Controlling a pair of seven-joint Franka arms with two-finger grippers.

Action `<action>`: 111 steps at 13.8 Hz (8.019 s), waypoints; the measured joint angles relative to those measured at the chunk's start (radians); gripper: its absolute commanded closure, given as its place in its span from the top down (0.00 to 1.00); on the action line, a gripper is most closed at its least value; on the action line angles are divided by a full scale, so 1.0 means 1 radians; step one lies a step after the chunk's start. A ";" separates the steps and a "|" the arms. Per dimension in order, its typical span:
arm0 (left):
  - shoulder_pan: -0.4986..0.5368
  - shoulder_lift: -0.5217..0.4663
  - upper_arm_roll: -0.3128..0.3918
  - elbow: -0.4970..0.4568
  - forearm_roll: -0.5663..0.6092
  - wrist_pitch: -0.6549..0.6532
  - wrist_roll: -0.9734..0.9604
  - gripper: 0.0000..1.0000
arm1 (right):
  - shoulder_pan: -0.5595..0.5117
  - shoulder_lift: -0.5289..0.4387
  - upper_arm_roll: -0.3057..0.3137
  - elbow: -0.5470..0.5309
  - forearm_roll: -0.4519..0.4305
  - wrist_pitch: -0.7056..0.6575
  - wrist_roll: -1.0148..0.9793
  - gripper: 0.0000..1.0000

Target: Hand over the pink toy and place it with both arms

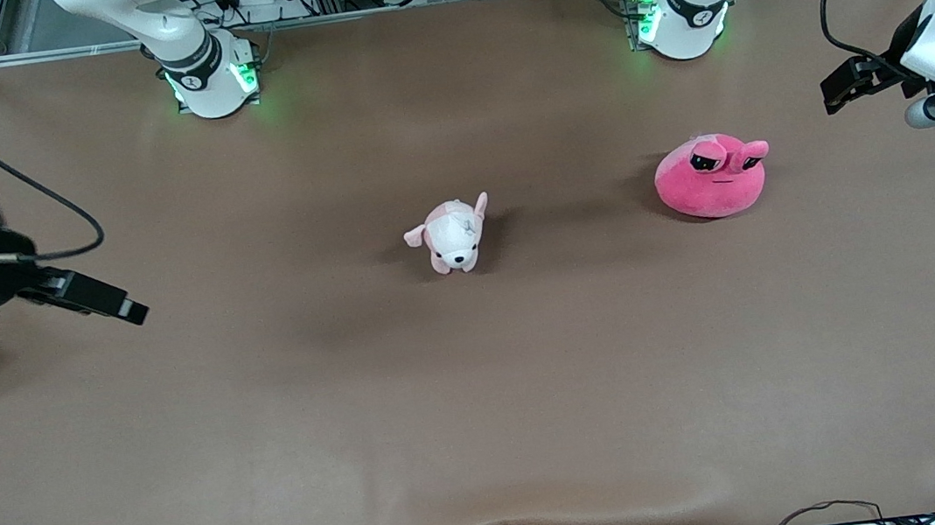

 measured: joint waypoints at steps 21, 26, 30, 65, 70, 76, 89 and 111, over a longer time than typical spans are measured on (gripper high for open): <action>0.001 0.007 0.000 -0.019 -0.044 0.015 -0.200 1.00 | 0.201 -0.001 0.004 -0.004 0.022 -0.399 0.690 1.00; 0.079 0.012 0.003 -0.034 -0.123 0.044 -0.344 1.00 | 0.208 -0.001 0.004 -0.007 0.031 -0.378 0.690 1.00; 0.137 0.036 0.006 -0.042 -0.134 0.045 -0.485 1.00 | 0.210 0.000 0.004 -0.009 0.032 -0.376 0.690 1.00; 0.156 0.102 -0.082 -0.366 -0.245 0.307 -1.553 1.00 | 0.210 0.000 0.001 -0.011 0.035 -0.354 0.692 1.00; 0.170 0.043 -0.082 -0.499 -0.246 0.409 -1.553 1.00 | 0.210 0.000 0.001 -0.012 0.035 -0.355 0.692 1.00; 0.174 0.042 -0.082 -0.575 -0.258 0.483 -1.553 1.00 | 0.210 0.000 0.001 -0.012 0.036 -0.356 0.693 1.00; 0.175 0.042 -0.082 -0.621 -0.270 0.497 -1.553 0.63 | 0.210 0.000 -0.005 -0.012 0.036 -0.366 0.697 1.00; 0.189 0.032 -0.084 -0.299 -0.276 0.007 -1.396 0.00 | 0.210 0.000 -0.006 -0.012 0.038 -0.365 0.699 1.00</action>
